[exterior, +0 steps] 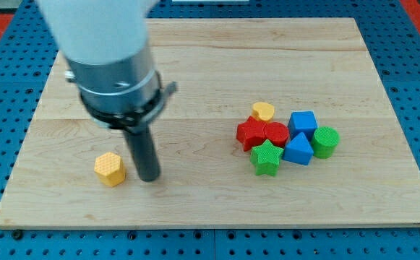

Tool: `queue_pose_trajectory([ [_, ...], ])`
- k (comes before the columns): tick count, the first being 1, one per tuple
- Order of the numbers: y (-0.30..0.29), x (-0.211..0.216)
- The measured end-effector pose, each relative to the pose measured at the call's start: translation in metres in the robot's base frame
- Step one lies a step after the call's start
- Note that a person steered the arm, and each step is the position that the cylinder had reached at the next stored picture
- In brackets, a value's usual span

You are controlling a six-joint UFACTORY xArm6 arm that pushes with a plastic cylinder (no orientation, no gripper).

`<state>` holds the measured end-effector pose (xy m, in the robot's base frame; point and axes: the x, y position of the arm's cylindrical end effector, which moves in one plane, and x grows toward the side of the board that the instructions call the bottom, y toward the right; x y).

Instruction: Slide yellow hexagon to the top left of the board

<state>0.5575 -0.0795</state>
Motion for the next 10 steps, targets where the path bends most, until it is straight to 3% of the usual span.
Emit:
queue_pose_trajectory([
  [1,-0.048,0.02],
  [4,-0.1,-0.144],
  [7,-0.118,-0.13],
  [9,-0.142,-0.222],
  [10,-0.142,-0.246],
])
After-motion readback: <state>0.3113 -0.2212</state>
